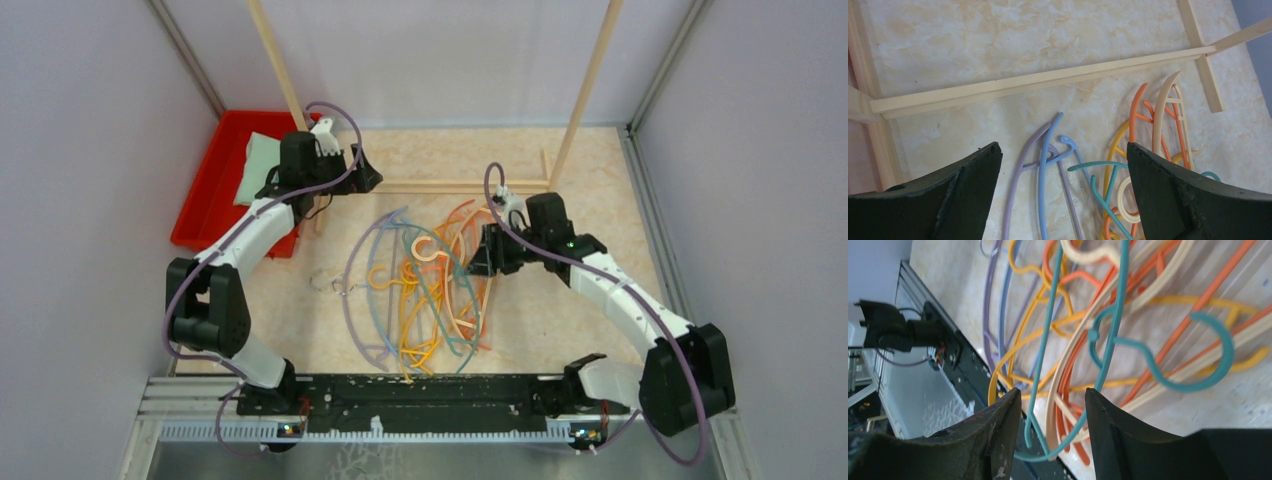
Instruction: Organize the hangers
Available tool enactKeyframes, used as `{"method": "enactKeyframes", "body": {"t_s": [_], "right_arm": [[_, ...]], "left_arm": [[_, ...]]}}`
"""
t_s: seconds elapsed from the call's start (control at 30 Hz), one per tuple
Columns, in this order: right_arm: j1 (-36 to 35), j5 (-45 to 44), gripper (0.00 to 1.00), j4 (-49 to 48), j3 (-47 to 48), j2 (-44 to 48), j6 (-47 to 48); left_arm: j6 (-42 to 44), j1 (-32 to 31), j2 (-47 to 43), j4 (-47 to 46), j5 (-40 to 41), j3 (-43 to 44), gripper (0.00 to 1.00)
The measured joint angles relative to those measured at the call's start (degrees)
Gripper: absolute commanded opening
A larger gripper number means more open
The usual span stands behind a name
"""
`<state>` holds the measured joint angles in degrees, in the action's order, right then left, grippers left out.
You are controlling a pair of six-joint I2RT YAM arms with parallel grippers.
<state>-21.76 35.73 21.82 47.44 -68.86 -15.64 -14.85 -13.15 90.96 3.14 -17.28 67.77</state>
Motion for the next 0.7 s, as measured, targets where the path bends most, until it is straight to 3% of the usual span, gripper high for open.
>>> {"method": "enactKeyframes", "body": {"t_s": [0.27,0.7], "right_arm": [[-0.9,2.4,0.49,1.4,-12.0,11.3,-2.6],[-1.0,4.1,0.48,-3.1,-21.5,10.9,-6.0]], "left_arm": [[-0.1,-0.1,0.0,0.3,1.9,-0.8,0.99],[-0.5,-1.9,0.0,0.3,4.2,-3.8,0.99]]}}
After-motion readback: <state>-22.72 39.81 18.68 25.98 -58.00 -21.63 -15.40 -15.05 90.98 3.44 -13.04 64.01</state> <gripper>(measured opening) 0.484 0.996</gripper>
